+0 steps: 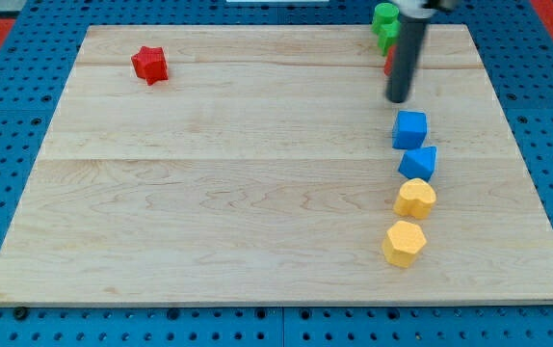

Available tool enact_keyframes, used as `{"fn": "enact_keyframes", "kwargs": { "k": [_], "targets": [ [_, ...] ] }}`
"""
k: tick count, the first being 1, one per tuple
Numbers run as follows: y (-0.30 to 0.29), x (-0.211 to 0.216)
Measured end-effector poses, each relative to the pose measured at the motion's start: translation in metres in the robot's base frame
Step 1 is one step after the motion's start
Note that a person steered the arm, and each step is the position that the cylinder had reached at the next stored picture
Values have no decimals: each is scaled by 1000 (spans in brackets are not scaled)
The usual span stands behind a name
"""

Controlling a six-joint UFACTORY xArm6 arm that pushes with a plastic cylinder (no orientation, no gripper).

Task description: Push the blue cube towards the top center of the board

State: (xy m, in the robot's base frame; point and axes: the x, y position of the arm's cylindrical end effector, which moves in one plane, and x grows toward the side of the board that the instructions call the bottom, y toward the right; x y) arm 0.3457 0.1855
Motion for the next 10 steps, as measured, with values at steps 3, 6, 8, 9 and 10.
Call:
{"fn": "enact_keyframes", "kwargs": {
  "k": [3, 6, 8, 9, 10],
  "targets": [
    [-41, 68],
    [-71, 33],
    [-125, -7],
    [-181, -27],
    [-176, -64]
  ]
}}
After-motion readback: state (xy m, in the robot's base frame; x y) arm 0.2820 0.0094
